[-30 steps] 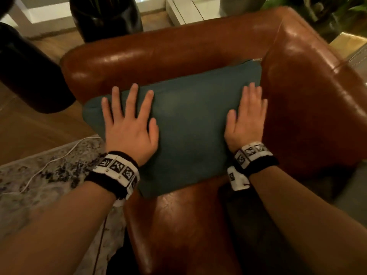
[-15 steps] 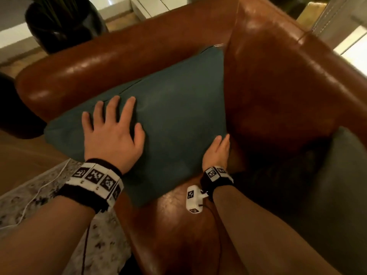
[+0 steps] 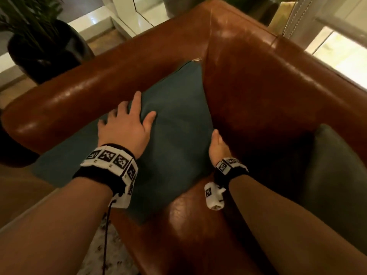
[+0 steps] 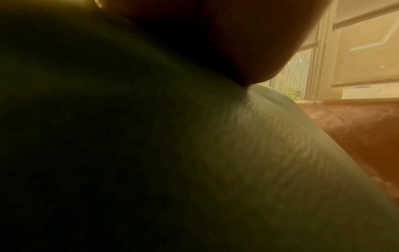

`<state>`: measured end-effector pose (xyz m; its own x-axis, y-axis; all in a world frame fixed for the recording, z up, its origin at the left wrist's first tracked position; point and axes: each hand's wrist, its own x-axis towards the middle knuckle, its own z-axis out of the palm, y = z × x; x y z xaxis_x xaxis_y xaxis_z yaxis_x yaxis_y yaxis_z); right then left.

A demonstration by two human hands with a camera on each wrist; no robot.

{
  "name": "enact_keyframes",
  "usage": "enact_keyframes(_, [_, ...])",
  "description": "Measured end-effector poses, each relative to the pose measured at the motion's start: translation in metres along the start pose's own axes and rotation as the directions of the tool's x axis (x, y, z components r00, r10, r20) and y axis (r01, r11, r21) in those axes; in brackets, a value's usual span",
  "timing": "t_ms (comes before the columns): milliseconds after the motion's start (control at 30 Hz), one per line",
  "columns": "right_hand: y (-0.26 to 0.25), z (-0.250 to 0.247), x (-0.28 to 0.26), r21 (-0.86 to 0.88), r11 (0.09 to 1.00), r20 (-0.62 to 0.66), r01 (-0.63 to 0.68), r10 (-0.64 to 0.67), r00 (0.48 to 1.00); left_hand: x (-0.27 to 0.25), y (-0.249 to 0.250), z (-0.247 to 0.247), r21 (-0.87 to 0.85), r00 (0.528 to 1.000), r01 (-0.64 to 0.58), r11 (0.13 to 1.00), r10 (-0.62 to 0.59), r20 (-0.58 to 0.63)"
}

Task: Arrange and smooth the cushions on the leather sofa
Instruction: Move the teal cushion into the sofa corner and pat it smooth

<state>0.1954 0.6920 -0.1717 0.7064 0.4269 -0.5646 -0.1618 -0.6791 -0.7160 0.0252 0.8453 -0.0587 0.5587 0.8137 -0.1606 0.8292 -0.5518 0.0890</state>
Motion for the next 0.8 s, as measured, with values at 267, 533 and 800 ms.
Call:
enact_keyframes(267, [-0.096,0.013,0.015,0.197,0.89,-0.041,0.41,-0.411,0.911,0.004,-0.003,-0.003,-0.022,1.0,0.006,1.0,-0.006,-0.004])
enact_keyframes(533, [0.07,0.039,0.025,0.281,0.931,-0.089,-0.232,0.265,0.96,0.004,-0.006,-0.006,-0.035,1.0,-0.01,0.999,0.009,-0.011])
enact_keyframes(800, [0.039,0.026,-0.002,0.12,0.988,-0.07,-0.099,0.108,0.992,-0.001,-0.008,-0.007,-0.051,0.999,-0.034,0.998,0.034,-0.012])
